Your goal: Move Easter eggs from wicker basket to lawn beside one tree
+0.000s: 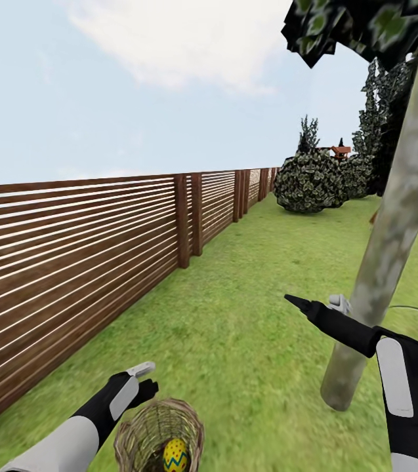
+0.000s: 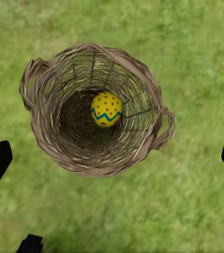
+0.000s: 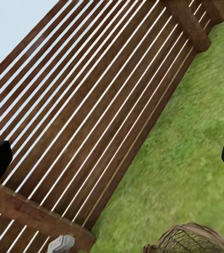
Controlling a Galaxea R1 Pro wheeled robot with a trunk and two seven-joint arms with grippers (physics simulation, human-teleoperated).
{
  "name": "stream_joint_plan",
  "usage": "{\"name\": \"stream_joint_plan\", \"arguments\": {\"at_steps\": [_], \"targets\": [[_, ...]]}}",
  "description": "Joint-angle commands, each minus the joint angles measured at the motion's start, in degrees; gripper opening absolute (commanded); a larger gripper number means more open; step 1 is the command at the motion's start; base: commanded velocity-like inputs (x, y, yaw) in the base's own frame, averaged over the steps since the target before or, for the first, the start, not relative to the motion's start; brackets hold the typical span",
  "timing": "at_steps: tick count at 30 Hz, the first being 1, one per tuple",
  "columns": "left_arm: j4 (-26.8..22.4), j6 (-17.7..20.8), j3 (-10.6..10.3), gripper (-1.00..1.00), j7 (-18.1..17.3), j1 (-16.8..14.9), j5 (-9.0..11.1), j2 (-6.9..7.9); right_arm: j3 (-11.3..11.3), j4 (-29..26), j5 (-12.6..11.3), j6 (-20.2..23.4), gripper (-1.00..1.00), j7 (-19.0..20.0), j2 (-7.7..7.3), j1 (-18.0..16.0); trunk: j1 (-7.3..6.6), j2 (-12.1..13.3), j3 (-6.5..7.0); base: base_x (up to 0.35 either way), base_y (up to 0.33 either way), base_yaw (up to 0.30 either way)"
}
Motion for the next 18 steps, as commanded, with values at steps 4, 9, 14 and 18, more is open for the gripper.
{"name": "stream_joint_plan", "arguments": {"at_steps": [4,9,14,18], "targets": [[-0.12,0.13,-0.45,1.00,0.46,-0.01,0.60,0.05,-0.08,0.04,0.54,0.23,1.00,0.60,0.01,-0.04,0.05,-0.04,-0.11,0.219,0.000,-0.002],[-0.17,0.13,-0.45,1.00,0.44,-0.01,0.60,0.05,-0.07,0.13,0.57,0.23,1.00,0.59,0.01,-0.04,0.05,-0.04,-0.24,0.076,0.000,-0.001],[-0.18,0.13,-0.45,1.00,0.44,-0.01,0.60,0.05,-0.07,0.21,0.58,0.23,1.00,0.57,0.01,-0.04,0.05,-0.04,-0.38,0.029,0.000,0.000],[-0.19,0.07,-0.49,1.00,0.50,-0.01,0.60,0.05,-0.07,0.23,0.58,0.23,1.00,0.54,0.01,-0.04,0.05,-0.04,-0.49,0.178,0.000,0.000]]}}
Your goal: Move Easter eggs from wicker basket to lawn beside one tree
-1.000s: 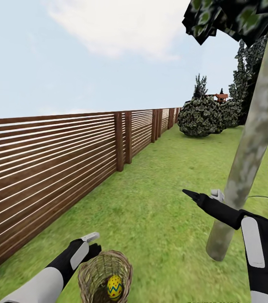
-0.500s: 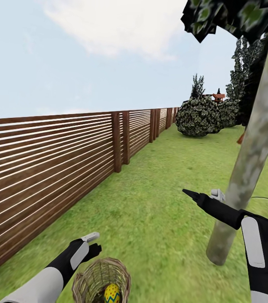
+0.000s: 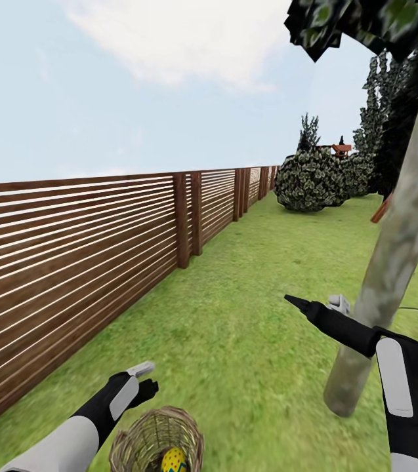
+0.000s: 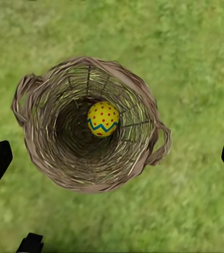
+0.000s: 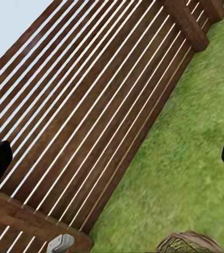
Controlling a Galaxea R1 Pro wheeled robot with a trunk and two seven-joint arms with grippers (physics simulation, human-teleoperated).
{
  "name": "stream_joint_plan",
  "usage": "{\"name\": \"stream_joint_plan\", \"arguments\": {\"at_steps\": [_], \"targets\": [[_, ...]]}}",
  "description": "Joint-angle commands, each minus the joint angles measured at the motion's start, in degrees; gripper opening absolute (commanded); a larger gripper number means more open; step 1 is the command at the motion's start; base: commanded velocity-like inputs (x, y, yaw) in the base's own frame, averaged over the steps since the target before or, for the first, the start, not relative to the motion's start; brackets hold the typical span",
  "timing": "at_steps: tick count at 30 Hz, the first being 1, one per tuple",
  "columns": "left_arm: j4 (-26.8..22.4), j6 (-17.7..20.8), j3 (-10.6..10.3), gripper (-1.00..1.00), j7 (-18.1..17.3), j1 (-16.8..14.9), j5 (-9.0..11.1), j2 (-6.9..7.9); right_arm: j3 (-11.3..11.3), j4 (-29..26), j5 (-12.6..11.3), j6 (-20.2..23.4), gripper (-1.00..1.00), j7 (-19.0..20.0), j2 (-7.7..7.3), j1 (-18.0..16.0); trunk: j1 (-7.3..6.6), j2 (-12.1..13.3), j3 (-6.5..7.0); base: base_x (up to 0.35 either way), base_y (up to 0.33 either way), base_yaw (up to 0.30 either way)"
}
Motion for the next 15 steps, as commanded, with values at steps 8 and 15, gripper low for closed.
{"name": "stream_joint_plan", "arguments": {"at_steps": [8,15], "targets": [[-0.10,0.11,-0.41,1.00,0.53,-0.01,0.60,0.05,-0.09,0.20,0.51,0.23,1.00,0.56,0.01,-0.04,0.05,-0.04,-0.25,0.098,0.000,0.000],[-0.10,0.09,-0.40,1.00,0.54,-0.01,0.60,0.05,-0.02,0.26,0.51,0.23,1.00,0.56,0.01,-0.04,0.05,-0.04,-0.45,0.009,0.000,0.000]]}}
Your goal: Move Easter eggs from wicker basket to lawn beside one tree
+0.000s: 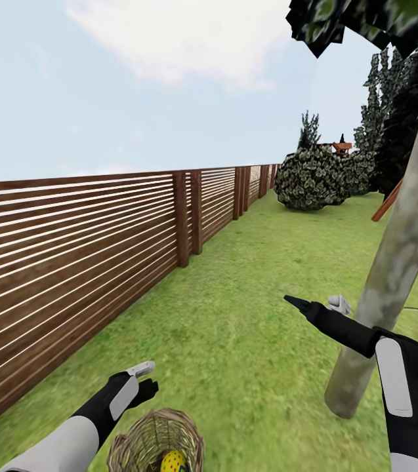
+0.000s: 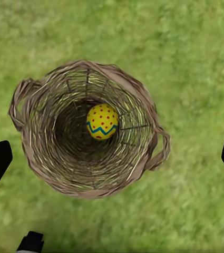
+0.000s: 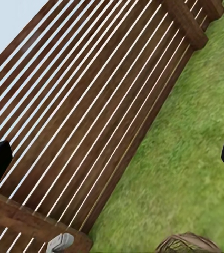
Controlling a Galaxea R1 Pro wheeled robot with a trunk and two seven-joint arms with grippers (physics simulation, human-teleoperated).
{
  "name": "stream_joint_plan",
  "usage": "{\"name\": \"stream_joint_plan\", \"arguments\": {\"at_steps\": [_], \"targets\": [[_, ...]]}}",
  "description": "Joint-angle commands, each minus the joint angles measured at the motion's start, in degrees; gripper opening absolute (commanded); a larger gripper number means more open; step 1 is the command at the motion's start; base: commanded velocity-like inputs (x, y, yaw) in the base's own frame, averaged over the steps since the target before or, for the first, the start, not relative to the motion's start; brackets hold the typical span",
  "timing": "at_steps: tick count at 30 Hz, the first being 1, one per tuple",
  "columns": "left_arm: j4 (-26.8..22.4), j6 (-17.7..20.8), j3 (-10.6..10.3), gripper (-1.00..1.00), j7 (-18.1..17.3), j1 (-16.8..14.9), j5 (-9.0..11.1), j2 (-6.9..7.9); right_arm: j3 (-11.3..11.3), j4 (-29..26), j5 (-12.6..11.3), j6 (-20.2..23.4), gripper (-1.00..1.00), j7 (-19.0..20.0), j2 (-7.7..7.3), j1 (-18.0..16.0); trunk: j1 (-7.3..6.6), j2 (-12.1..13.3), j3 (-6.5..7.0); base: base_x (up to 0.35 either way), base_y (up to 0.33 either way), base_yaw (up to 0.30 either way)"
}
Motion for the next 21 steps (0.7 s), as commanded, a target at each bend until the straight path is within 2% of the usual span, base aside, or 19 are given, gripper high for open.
{"name": "stream_joint_plan", "arguments": {"at_steps": [1,10,21], "targets": [[-0.10,0.12,-0.46,1.00,0.53,-0.01,0.60,0.05,-0.09,0.00,0.50,0.23,1.00,0.60,0.01,-0.04,0.02,-0.05,-0.06,0.002,0.000,0.000],[-0.10,-0.02,-0.53,1.00,0.60,0.03,0.58,-0.03,-0.14,0.75,0.50,0.23,1.00,0.60,0.01,-0.04,0.02,-0.05,-0.31,0.000,0.000,0.000],[-0.10,-0.19,-0.59,1.00,-0.59,0.06,0.40,0.03,-0.17,1.05,0.50,0.23,1.00,0.60,0.01,-0.04,2.44,-4.46,-2.60,0.000,0.000,0.000]]}}
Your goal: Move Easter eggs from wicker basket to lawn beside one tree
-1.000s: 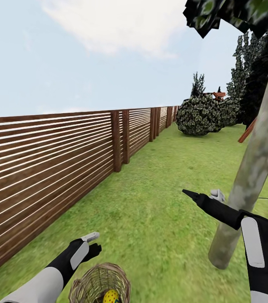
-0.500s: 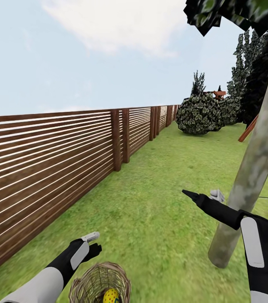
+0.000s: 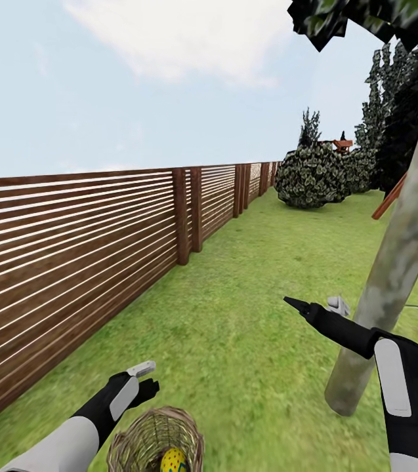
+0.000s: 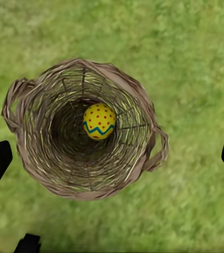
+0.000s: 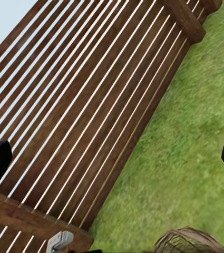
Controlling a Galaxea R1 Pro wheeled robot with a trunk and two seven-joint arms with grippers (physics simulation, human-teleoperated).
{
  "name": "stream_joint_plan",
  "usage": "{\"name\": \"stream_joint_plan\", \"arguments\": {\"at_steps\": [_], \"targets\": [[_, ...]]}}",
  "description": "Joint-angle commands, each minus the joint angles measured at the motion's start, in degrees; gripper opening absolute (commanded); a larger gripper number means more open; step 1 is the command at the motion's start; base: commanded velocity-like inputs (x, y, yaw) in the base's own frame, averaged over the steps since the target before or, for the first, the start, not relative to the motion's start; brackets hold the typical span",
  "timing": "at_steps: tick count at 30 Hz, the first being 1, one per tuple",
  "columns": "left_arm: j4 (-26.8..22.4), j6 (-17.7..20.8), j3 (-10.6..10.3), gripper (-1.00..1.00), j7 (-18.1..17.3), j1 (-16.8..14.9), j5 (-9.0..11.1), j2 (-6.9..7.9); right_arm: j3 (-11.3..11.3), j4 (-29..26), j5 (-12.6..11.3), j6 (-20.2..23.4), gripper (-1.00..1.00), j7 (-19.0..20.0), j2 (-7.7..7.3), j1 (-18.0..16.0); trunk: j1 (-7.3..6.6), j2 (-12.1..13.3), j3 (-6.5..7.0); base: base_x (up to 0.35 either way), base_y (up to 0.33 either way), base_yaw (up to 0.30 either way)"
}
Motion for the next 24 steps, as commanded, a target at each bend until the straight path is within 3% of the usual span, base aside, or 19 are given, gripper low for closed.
{"name": "stream_joint_plan", "arguments": {"at_steps": [1,6,18,24], "targets": [[-0.10,-0.22,-0.47,1.00,0.38,0.00,0.58,0.06,-0.09,-0.01,0.49,0.23,1.00,0.60,0.01,-0.04,0.24,-0.46,-0.24,0.000,0.000,0.000],[-0.03,-1.43,-0.54,1.00,0.18,-0.01,0.55,0.06,-0.10,-0.12,0.41,0.23,1.00,0.60,0.01,-0.04,1.34,-2.47,-1.21,0.000,0.000,0.000],[-0.08,-1.85,-0.57,1.00,0.13,0.01,0.54,0.07,-0.10,-0.16,0.40,0.23,1.00,0.60,0.01,-0.04,1.34,-2.47,-1.22,0.000,0.000,0.000],[-0.08,-1.85,-0.50,1.00,0.13,0.01,0.54,0.07,-0.10,-0.16,0.40,0.23,1.00,0.60,0.01,-0.04,2.66,-4.87,-2.30,0.000,0.000,0.000]]}}
